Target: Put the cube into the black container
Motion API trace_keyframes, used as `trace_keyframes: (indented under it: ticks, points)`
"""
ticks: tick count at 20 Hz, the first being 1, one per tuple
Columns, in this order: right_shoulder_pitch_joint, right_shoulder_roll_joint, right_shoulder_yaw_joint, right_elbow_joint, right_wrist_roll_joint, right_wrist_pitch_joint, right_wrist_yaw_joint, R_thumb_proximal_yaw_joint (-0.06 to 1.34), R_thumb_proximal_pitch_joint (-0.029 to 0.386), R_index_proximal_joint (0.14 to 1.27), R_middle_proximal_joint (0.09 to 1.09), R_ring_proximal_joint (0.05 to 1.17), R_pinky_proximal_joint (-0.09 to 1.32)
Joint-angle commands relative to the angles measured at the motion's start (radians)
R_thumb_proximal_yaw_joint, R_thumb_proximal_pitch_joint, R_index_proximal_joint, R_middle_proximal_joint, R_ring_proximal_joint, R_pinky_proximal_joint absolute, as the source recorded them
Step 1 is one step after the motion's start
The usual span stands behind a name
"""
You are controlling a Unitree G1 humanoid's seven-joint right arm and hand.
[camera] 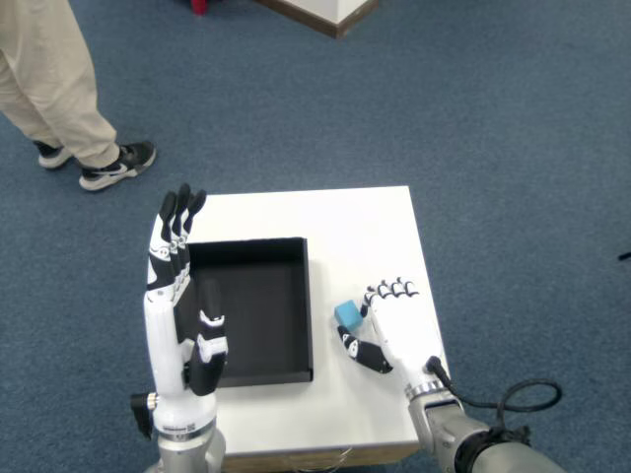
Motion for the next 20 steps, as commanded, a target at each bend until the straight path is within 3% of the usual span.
trace_keyframes:
  ticks: [1, 20]
  points:
    - [-0.039, -0.001, -0.019, 0.003, -0.011, -0.012, -0.046, 0.86, 0.153, 0.94, 0.41, 0.33, 0.24]
    - [-0.045, -0.001, -0.020, -0.007, 0.022, -0.076, -0.094, 1.06, 0.174, 1.04, 0.45, 0.33, 0.21]
